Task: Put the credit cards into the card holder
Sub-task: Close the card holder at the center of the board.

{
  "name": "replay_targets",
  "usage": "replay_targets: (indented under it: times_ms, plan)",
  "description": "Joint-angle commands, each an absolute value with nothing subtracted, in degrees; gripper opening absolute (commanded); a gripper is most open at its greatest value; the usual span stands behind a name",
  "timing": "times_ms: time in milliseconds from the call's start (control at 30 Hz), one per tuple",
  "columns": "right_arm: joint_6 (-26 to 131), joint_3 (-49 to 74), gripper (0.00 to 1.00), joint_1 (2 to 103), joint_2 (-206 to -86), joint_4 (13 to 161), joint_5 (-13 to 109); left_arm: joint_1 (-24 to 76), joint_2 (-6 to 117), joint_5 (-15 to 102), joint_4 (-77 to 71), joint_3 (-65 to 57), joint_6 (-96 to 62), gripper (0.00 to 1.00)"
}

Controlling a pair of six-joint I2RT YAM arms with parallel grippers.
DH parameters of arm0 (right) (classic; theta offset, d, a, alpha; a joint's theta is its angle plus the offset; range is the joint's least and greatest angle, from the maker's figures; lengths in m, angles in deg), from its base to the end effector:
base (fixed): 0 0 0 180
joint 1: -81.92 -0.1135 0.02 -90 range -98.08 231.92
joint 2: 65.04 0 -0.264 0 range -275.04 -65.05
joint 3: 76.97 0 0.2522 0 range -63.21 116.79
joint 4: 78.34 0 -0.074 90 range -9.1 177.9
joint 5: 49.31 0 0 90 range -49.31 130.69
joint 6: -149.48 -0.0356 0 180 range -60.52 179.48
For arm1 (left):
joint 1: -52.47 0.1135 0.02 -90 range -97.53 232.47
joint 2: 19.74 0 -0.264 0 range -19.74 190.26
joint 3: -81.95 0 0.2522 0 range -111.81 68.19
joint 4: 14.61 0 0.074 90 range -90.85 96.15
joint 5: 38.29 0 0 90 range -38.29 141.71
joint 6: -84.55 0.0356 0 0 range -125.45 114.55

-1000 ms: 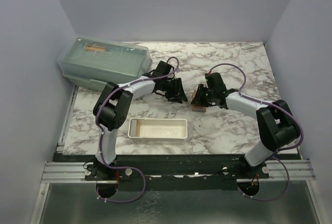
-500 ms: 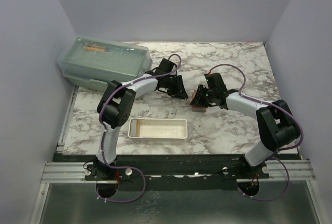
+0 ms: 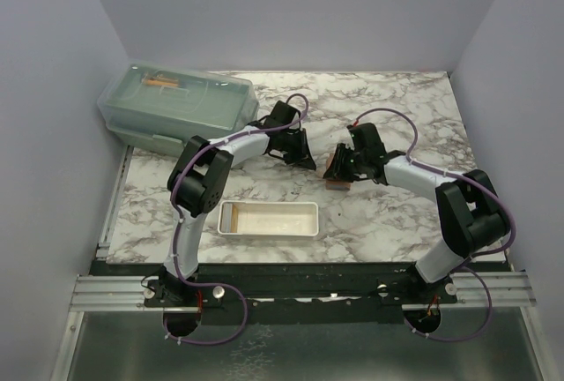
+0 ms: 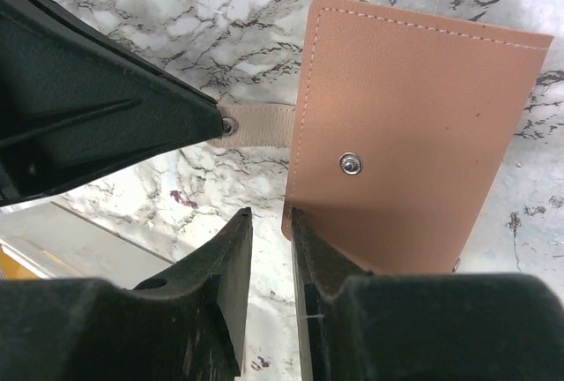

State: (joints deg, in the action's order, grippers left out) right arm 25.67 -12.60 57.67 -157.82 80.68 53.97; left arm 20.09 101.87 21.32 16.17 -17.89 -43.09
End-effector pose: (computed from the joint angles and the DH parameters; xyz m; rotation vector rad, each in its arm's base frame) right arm 0.2933 0.1411 0.1747 0.1026 2.5383 0.7140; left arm 0.3757 -0.2595 0.1617 0.1237 2.6926 -1.1191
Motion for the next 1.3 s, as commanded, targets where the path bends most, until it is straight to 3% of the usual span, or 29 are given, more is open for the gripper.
replay_targets:
  times_ms: [0, 333, 567, 967, 1100, 1267]
  plan:
    - [26.93, -9.27, 0.29, 59.27, -156.19, 77.09, 55.07, 19.69, 102.51, 21.24, 17.31, -19.55, -41.4, 0.0]
    - [30.89, -8.84, 0.37, 64.51, -154.97, 73.97, 58.2, 19.95, 102.51, 18.06, 17.78, -19.76, -40.49, 0.0]
    - [29.53, -13.94, 0.27, 64.43, -161.04, 83.35, 68.77, 19.78, 101.37, 15.99, 17.76, -20.67, -41.46, 0.0]
    - [25.44, -17.29, 0.25, 64.53, -162.6, 88.33, 65.67, 15.82, 102.94, 18.78, 17.65, -24.5, -42.18, 0.0]
    - [23.69, -17.41, 0.27, 64.78, -161.14, 88.05, 66.13, 14.73, 104.35, 20.1, 17.71, -26.01, -43.16, 0.0]
    - [24.15, -16.23, 0.38, 64.9, -157.56, 83.37, 65.39, 14.81, 106.38, 22.55, 18.05, -25.59, -44.49, 0.0]
